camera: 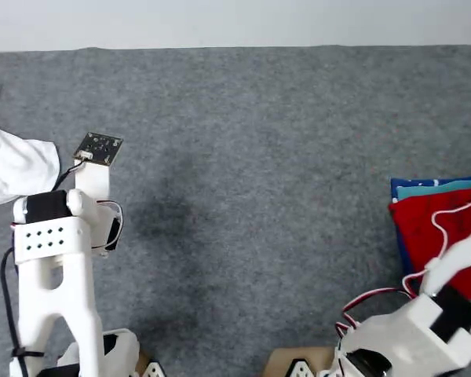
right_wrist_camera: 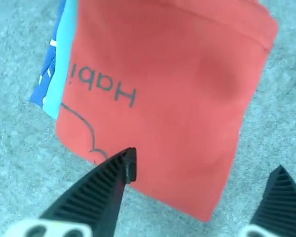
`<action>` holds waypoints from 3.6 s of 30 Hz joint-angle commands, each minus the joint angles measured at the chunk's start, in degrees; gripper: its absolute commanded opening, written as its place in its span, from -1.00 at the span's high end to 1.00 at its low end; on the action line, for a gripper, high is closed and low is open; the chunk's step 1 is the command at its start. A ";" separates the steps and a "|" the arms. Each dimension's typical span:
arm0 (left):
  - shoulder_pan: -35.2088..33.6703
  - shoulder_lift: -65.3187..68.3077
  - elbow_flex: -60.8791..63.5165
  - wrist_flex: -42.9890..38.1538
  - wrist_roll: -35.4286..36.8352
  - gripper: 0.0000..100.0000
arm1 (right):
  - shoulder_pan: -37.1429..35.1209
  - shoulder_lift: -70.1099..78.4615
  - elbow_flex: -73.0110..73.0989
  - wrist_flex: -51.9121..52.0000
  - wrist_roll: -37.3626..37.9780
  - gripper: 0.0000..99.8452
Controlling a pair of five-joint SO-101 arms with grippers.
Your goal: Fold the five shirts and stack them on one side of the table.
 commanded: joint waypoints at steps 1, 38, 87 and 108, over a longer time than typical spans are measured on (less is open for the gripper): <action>0.35 -1.49 -0.22 0.53 -0.18 0.99 | -0.66 0.57 1.05 -1.80 0.62 0.20; 0.09 -1.23 -0.22 0.44 -0.44 0.99 | 2.42 17.71 -17.14 3.65 5.19 0.20; 0.26 -1.58 -0.22 0.70 -0.26 0.99 | -13.49 19.21 -28.22 4.00 18.29 0.98; -1.41 -1.49 -16.40 2.90 0.00 0.99 | -15.96 -14.02 21.80 3.65 24.79 0.98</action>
